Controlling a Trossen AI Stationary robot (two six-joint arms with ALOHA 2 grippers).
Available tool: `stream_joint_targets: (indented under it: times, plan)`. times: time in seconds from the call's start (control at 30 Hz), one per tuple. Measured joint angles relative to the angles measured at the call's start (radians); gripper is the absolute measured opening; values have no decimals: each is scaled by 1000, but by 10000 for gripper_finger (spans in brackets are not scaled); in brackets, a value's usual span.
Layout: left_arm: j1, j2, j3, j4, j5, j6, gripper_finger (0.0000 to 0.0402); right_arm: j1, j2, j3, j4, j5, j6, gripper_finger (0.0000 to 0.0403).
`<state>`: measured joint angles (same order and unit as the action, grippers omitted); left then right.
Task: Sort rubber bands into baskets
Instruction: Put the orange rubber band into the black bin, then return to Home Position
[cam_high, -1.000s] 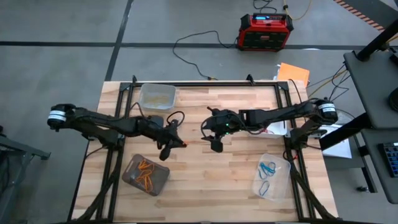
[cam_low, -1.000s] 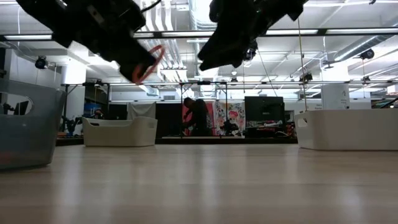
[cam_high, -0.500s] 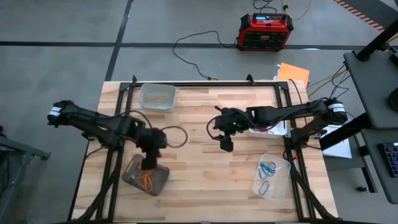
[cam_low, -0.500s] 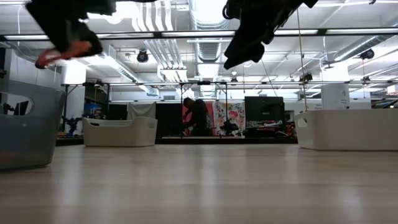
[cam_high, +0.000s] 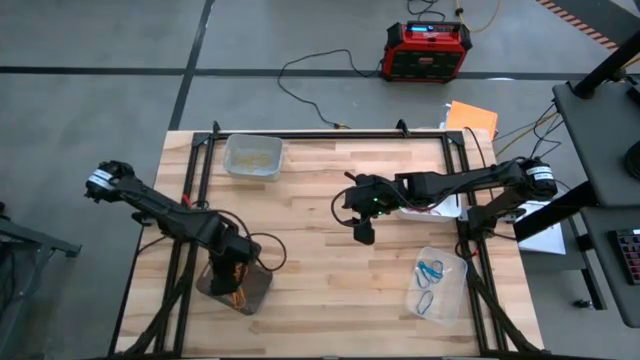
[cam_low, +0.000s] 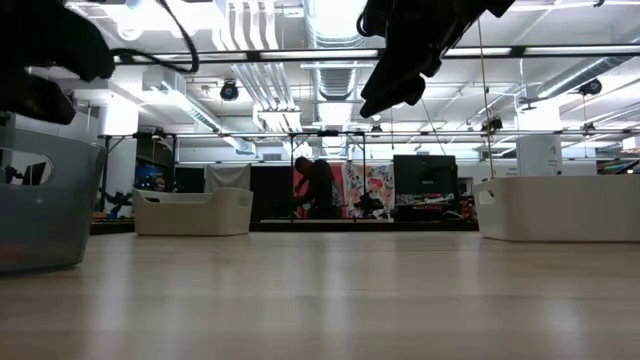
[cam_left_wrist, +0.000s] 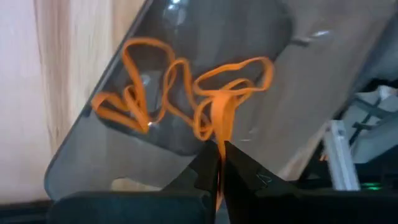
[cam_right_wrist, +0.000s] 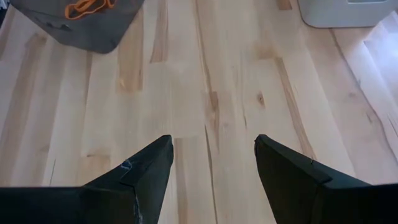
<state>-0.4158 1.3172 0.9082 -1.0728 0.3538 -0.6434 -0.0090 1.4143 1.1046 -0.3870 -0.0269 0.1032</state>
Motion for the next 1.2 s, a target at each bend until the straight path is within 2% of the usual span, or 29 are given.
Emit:
stream_joint_targets:
  times: [0.13, 0.27, 0.37, 0.7, 0.83, 0.9, 0.97, 1.1, 1.13, 1.2]
  plan:
    - [-5, 7, -26, 25, -6, -22, 0, 0, 0, -1, 1, 0, -7, 222]
    - [-4, 6, -31, 30, -106, -54, 0, 0, 0, -1, 1, 0, -7, 222]
    - [-6, 6, -31, 33, -109, -60, 4, 0, 0, -1, 1, 0, -7, 222]
    - [-7, 7, -31, 26, -122, -76, 74, 0, 0, -2, -1, -2, -9, 222]
    - [-11, 2, 11, 22, -142, -74, 98, 5, -20, -2, -27, -9, -15, 222]
    - [-29, -12, 56, 27, -230, -56, 102, 17, -51, -3, -51, -9, -13, 222]
    - [-70, -35, 107, 62, -381, 33, 103, 41, -90, -5, -50, -9, -18, 222]
    - [-208, -113, 133, 284, -808, 362, 98, 113, -174, -57, 67, 0, -88, 221]
    - [-234, -136, 122, 357, -888, 456, 96, 127, -196, -76, 102, 0, -102, 221]
    - [-249, -196, 76, 489, -935, 609, 91, 149, -242, -116, 167, 1, -138, 221]
